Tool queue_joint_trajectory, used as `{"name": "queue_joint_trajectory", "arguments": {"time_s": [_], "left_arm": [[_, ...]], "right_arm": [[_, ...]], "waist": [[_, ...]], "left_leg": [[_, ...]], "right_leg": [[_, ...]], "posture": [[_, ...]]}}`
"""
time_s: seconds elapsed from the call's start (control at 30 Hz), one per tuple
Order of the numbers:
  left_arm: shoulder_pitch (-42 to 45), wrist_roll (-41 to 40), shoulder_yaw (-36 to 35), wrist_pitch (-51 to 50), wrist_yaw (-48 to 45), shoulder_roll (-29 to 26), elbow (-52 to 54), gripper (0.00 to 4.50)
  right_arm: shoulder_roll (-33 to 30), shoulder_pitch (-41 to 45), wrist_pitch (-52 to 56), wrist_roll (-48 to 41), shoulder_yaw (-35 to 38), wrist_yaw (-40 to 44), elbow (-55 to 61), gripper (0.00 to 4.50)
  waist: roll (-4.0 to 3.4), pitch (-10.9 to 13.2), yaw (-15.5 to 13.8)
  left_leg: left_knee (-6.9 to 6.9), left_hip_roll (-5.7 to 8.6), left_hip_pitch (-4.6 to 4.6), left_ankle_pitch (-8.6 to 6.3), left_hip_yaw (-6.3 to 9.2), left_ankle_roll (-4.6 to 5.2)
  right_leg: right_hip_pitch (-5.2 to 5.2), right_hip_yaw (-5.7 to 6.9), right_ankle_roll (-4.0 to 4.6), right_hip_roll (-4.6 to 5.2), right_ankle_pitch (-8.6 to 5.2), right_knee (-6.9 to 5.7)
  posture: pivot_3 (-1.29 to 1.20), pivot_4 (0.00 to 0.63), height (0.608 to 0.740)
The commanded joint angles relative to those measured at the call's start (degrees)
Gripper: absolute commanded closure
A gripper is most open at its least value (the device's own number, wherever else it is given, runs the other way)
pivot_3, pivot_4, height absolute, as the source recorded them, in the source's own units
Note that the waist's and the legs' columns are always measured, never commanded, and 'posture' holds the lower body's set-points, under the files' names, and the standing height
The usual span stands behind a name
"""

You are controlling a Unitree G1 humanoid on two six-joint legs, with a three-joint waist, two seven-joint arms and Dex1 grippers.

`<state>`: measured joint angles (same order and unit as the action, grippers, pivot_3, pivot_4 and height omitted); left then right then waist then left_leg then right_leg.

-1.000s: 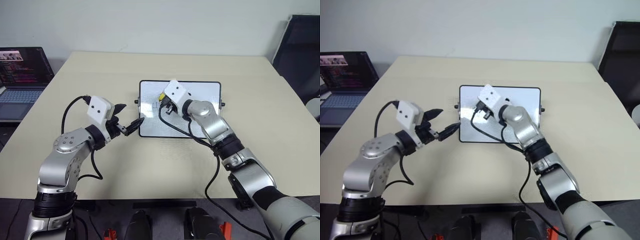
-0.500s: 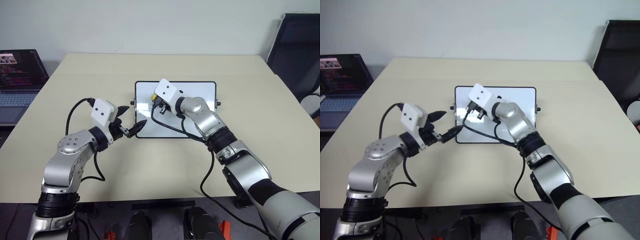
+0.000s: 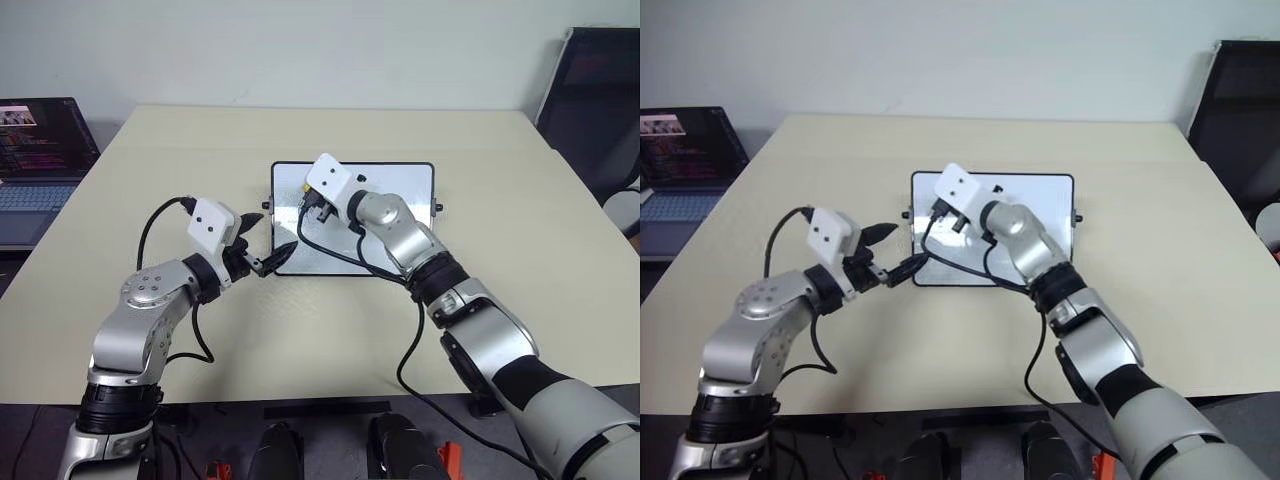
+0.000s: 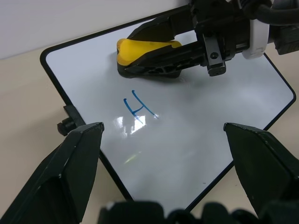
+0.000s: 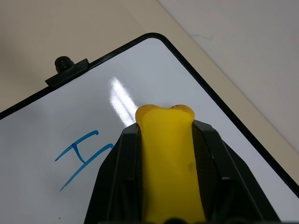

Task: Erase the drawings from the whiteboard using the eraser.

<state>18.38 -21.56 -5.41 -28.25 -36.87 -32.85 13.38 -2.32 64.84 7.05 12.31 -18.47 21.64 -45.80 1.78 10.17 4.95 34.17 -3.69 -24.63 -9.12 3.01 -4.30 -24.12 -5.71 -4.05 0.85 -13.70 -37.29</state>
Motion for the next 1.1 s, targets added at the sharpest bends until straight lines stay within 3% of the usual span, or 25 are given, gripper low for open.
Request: {"name": "queue_joint_trajectory", "arguments": {"time_s": [0.03, 0.5, 0.93, 1.1], "left_arm": [[1.3, 0.07, -0.23, 1.23, -0.17, 0.11, 0.64, 0.0], [2.7, -0.01, 0.56, 1.03, -0.68, 0.49, 0.03, 0.0], [2.8, -0.2, 0.81, 0.42, -0.59, 0.47, 0.89, 0.0], [2.44, -0.32, 0.68, -0.09, -0.24, 0.39, 1.78, 0.0]], "right_arm": [[-2.18, -0.55, 2.38, -0.28, 2.13, 0.72, 1.59, 3.38], [-11.07, -10.08, 10.93, 0.15, 5.6, 1.15, 14.78, 3.38], [-2.23, -9.26, 10.76, 1.18, -1.12, 3.42, 17.69, 3.38], [-2.48, -8.46, 10.12, 1.55, -1.18, 3.37, 16.62, 3.38]], "waist": [[0.0, 0.0, -0.04], [0.03, -0.02, -1.04], [0.02, -0.01, 0.23], [0.02, -0.01, 0.03]], "left_leg": [[0.0, 0.0, 0.0, 0.0, 0.0, 0.0], [0.12, 0.02, 0.0, 0.04, 0.02, 0.06], [0.04, -0.02, 0.01, 0.06, 0.02, 0.1], [-0.02, -0.02, -0.01, 0.06, 0.03, 0.09]], "right_leg": [[0.0, 0.0, 0.0, 0.0, 0.0, 0.0], [0.09, 0.01, 0.04, 0.01, 0.02, 0.02], [0.01, -0.01, 0.04, -0.04, 0.06, 0.0], [0.02, 0.0, 0.03, -0.04, 0.04, 0.06]], "posture": [[0.0, 0.15, 0.74], [0.0, 0.15, 0.74], [0.0, 0.15, 0.74], [0.0, 0.15, 0.74]]}}
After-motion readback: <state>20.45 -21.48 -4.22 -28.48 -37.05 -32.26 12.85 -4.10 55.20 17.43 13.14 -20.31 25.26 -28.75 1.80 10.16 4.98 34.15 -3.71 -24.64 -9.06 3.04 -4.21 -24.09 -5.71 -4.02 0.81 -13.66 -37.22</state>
